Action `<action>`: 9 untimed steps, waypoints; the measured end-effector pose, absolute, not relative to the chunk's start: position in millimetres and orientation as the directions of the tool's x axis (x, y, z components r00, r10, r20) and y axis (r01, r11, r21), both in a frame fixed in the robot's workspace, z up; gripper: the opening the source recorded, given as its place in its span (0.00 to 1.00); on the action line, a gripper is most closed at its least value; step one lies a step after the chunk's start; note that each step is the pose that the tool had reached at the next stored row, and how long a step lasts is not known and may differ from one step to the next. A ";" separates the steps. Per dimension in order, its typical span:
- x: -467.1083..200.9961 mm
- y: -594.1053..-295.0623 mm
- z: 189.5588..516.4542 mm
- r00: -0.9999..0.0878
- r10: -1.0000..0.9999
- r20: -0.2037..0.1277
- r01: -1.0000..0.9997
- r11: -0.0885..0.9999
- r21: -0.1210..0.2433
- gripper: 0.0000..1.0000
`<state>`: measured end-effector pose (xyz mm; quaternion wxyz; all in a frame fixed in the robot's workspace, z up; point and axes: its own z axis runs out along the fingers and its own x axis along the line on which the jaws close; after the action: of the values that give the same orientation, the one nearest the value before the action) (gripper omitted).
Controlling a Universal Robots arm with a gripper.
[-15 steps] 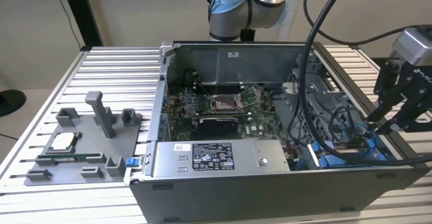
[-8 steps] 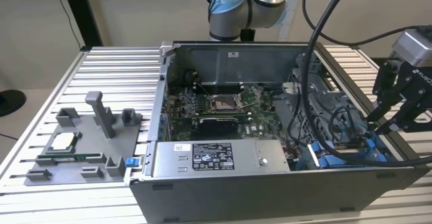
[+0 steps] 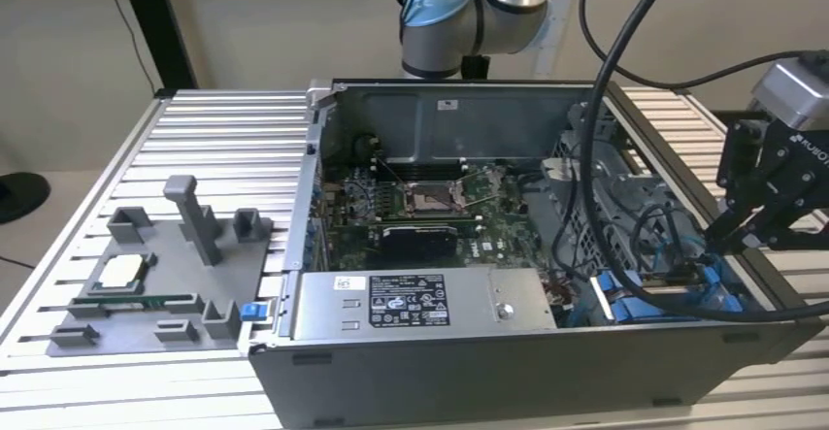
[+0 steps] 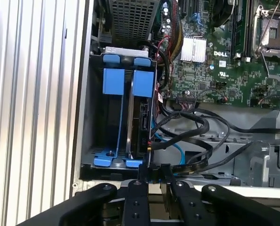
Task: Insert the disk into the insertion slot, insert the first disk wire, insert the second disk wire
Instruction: 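Insert the second disk wire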
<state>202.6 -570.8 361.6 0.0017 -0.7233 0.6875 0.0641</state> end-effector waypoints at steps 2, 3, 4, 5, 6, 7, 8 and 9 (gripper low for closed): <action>202.6 -570.6 361.4 0.047 -0.994 -0.095 -0.995 -0.055 0.086 1.00; 202.5 -570.5 361.3 0.046 -0.994 -0.095 -0.995 -0.055 0.086 1.00; 202.6 -570.3 360.9 0.046 -0.994 -0.094 -0.995 -0.055 0.086 1.00; 202.6 -570.2 360.8 0.046 -0.994 -0.094 -0.995 -0.055 0.086 1.00; 202.5 -570.2 360.6 0.046 -0.995 -0.094 -0.995 -0.055 0.086 1.00; 202.6 -570.1 360.4 0.046 -0.995 -0.093 -0.995 -0.055 0.086 1.00; 202.6 -570.1 360.3 0.047 -0.995 -0.092 -0.995 -0.055 0.086 1.00; 202.6 -570.1 360.2 0.046 -0.995 -0.092 -0.995 -0.054 0.086 1.00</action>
<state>202.6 -570.1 360.2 0.0006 -0.7234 0.6876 0.0631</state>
